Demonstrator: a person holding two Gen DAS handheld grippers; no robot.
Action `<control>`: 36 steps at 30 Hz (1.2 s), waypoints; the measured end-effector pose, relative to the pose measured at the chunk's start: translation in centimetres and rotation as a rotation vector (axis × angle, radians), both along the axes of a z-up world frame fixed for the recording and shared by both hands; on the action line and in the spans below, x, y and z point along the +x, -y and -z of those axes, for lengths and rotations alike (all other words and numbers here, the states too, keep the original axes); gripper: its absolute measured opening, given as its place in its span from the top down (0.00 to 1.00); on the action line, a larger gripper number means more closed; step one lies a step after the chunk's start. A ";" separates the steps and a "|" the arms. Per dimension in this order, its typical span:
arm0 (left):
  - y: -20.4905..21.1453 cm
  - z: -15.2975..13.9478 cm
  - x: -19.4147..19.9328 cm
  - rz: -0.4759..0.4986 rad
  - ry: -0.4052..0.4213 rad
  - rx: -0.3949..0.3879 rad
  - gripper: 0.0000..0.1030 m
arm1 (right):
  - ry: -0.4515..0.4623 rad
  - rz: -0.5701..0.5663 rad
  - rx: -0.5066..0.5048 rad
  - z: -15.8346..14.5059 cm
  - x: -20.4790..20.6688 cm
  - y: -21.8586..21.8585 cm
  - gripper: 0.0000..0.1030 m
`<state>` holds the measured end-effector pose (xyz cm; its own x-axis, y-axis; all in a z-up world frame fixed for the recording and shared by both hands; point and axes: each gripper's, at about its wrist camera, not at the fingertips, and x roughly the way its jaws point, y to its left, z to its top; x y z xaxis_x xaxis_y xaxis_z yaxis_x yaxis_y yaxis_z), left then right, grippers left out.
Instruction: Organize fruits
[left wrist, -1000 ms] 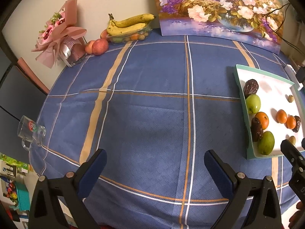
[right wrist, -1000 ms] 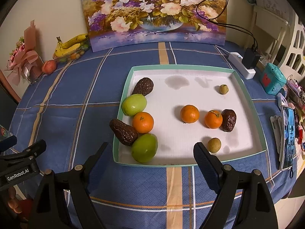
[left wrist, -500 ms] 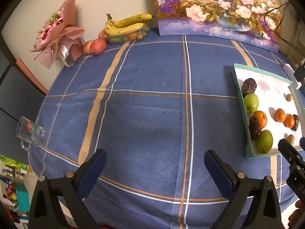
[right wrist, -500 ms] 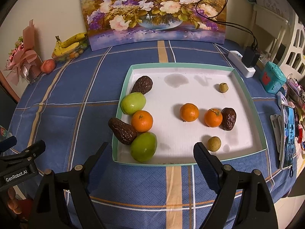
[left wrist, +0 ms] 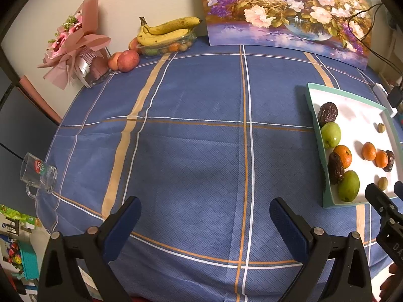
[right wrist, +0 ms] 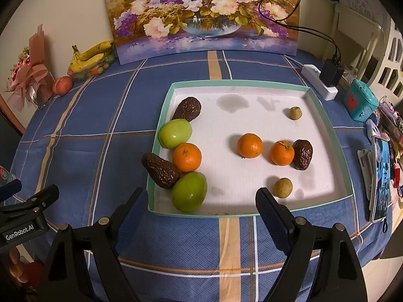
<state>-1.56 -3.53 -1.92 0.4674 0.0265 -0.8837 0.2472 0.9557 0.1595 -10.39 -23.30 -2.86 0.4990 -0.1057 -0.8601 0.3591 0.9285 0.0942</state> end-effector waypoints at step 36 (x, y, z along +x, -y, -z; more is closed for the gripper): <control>-0.3 0.3 0.0 0.000 -0.014 -0.007 0.00 | -0.011 -0.005 0.000 0.3 0.0 -0.1 0.15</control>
<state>-1.51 -3.23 -2.23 0.4553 0.0206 -0.8901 0.2489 0.9569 0.1495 -10.39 -23.22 -3.12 0.4899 -0.1030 -0.8657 0.3550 0.9305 0.0902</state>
